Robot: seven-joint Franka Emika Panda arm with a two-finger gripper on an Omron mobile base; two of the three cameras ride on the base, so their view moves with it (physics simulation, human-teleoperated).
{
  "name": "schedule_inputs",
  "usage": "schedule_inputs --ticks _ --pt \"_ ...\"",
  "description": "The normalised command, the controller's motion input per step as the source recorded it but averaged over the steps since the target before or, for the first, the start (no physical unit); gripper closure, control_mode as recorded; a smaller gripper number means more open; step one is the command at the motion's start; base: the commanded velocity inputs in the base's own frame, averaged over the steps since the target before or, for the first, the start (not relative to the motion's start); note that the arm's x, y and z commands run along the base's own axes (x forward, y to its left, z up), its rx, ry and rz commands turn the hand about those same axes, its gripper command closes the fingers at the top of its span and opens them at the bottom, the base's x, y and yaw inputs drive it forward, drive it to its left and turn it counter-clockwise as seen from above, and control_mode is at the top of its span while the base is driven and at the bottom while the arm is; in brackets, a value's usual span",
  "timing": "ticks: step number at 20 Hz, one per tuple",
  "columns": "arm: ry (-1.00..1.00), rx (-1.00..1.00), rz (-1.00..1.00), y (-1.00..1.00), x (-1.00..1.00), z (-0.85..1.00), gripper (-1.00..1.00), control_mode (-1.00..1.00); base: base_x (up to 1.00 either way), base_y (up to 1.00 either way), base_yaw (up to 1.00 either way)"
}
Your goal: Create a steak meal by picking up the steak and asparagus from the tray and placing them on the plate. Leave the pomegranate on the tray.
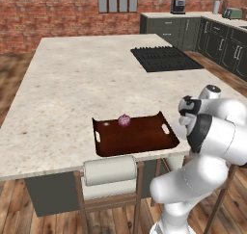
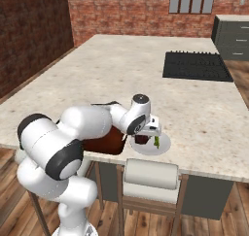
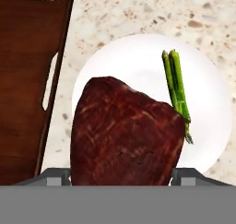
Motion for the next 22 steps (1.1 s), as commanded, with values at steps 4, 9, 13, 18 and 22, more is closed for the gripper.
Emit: schedule_inputs --ticks 4,9,13,18,22 --pt "0.0 0.0 0.06 0.0 0.19 -0.25 1.0 -1.0 0.0 0.0 0.0" --pt "0.0 0.01 0.04 -0.1 0.31 -0.12 1.0 -1.0 0.0 0.0 0.0" --pt "0.0 0.02 0.04 -0.2 0.25 -0.18 1.0 -1.0 0.0 0.0 0.0" --pt "0.0 0.0 0.04 -0.14 0.18 -0.26 1.0 -1.0 0.0 0.0 0.0" --pt "0.0 0.0 0.03 -0.02 0.21 -0.2 1.0 -1.0 0.0 0.0 0.0"
